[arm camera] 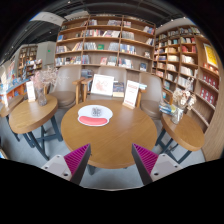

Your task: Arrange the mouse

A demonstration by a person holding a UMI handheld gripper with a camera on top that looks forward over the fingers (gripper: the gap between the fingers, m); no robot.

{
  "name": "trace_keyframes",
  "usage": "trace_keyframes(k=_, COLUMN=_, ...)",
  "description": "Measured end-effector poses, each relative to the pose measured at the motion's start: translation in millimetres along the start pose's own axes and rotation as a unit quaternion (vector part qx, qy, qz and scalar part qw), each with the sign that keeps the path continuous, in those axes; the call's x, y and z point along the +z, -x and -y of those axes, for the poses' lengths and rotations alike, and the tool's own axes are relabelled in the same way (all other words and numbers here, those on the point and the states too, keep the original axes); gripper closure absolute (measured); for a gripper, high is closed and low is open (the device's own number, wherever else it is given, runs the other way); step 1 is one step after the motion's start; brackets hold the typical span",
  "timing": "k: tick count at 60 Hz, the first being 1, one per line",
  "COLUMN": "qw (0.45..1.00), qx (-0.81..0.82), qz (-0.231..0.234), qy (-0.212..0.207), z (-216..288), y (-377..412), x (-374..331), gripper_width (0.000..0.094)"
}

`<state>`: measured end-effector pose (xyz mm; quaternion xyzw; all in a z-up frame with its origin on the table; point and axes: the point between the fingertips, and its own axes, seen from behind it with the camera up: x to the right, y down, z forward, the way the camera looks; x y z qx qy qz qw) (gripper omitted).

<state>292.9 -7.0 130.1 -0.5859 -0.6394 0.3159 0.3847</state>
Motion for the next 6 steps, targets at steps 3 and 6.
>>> trace_keyframes(k=3, qw=1.0, qx=-0.002, qz=0.003, qy=-0.006, z=2.6, y=1.5, x=-1.5, gripper_width=0.0086)
trace_keyframes(k=6, qw=1.0, qx=-0.002, qz=0.002, qy=-0.005, z=2.5, y=1.6, x=-3.1, gripper_width=0.0087)
